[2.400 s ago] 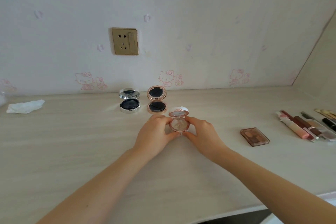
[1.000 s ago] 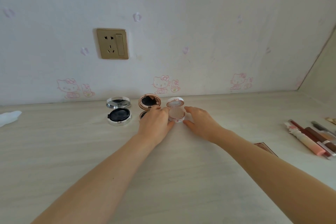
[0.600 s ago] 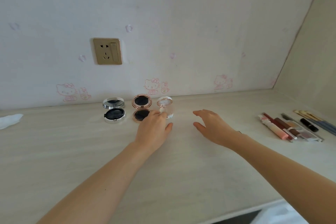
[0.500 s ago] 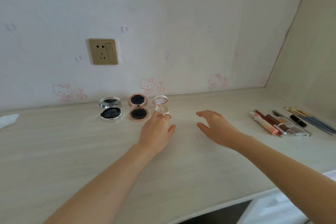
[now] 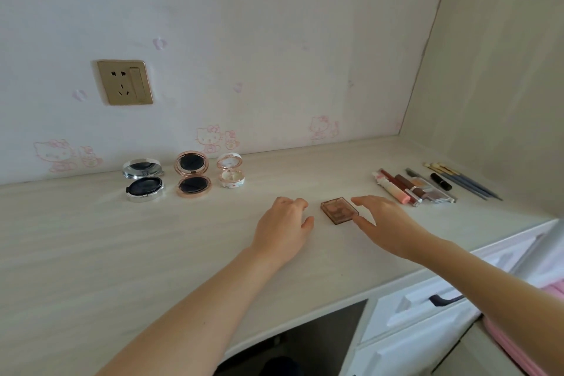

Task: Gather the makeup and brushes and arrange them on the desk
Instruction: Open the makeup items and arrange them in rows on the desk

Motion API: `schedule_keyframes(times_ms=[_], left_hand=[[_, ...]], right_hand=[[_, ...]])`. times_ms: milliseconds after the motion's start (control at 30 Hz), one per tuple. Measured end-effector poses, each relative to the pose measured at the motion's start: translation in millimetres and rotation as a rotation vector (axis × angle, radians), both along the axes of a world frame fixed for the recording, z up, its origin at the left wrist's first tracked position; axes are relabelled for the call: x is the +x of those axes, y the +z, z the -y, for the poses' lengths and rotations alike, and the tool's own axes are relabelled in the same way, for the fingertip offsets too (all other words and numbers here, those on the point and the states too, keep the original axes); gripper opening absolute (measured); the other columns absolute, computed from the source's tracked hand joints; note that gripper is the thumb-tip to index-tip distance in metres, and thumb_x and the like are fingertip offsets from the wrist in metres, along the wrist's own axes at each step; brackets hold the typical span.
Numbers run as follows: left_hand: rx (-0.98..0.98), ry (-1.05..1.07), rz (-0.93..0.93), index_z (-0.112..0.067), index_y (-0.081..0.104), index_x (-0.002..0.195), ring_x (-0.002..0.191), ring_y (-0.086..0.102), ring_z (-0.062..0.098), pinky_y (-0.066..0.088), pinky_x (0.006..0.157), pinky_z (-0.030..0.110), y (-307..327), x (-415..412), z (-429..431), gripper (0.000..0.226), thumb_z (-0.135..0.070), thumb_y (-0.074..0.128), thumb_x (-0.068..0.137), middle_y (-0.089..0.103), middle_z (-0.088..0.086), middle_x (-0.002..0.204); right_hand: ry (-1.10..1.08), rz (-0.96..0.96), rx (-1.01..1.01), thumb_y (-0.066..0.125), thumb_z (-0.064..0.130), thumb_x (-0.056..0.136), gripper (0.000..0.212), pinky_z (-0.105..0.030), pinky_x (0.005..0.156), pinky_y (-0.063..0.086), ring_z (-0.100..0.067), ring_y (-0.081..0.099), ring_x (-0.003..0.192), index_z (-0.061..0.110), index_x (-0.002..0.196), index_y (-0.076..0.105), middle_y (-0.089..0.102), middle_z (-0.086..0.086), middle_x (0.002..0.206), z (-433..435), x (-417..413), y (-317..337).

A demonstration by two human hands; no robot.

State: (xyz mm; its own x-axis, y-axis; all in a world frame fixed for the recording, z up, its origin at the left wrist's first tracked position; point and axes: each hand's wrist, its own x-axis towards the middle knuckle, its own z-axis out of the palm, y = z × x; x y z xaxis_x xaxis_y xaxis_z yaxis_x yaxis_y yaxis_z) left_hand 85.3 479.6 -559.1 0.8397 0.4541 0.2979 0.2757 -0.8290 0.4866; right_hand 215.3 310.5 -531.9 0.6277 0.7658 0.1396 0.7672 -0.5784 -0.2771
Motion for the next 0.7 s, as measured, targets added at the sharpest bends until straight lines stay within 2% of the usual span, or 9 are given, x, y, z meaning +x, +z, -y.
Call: schedule_keyframes(times_ms=[167,300,433,567,700], left_hand=[[-0.063,0.001,-0.019,-0.016,0.052,0.131,0.131,0.037,0.015,0.043,0.097,0.036,-4,22,8,0.039,-0.034,0.049,0.096,0.055,0.005,0.127],[-0.093,0.031,-0.025,-0.01,0.054,0.129,0.131,0.035,0.02,0.041,0.099,0.037,-2,39,12,0.044,-0.039,0.047,0.097,0.056,0.007,0.128],[-0.09,0.05,-0.06,-0.007,0.062,0.109,0.126,0.038,0.023,0.041,0.097,0.038,-5,52,15,0.047,-0.048,0.046,0.095,0.058,0.008,0.12],[-0.097,0.041,-0.055,-0.006,0.063,0.113,0.126,0.037,0.022,0.039,0.099,0.034,-11,56,15,0.048,-0.048,0.049,0.094,0.055,0.008,0.121],[-0.148,0.04,-0.003,-0.008,0.064,0.111,0.123,0.04,0.023,0.038,0.099,0.032,-14,56,15,0.041,-0.043,0.054,0.092,0.058,0.008,0.116]], right_hand=[[-0.052,-0.047,-0.046,0.047,0.033,0.097,0.047,-0.027,0.106,0.032,-0.018,0.042,0.132,0.015,0.141,0.042,0.047,-0.001,0.142,2,10,-4],[-0.096,-0.082,-0.065,0.044,0.035,0.099,0.044,-0.033,0.103,0.037,-0.027,0.048,0.124,0.006,0.13,0.052,0.054,-0.011,0.133,-7,15,-3],[-0.119,-0.112,-0.033,0.044,0.031,0.099,0.038,-0.038,0.092,0.044,-0.031,0.055,0.11,0.0,0.113,0.062,0.061,-0.015,0.115,-18,15,0],[-0.114,-0.124,-0.011,0.047,0.027,0.094,0.03,-0.033,0.07,0.046,-0.027,0.06,0.086,0.005,0.089,0.067,0.065,-0.011,0.09,-28,17,-9],[-0.135,-0.141,-0.006,0.05,0.026,0.094,0.026,-0.031,0.07,0.044,-0.027,0.06,0.088,0.007,0.096,0.067,0.066,-0.011,0.095,-31,15,-10]])
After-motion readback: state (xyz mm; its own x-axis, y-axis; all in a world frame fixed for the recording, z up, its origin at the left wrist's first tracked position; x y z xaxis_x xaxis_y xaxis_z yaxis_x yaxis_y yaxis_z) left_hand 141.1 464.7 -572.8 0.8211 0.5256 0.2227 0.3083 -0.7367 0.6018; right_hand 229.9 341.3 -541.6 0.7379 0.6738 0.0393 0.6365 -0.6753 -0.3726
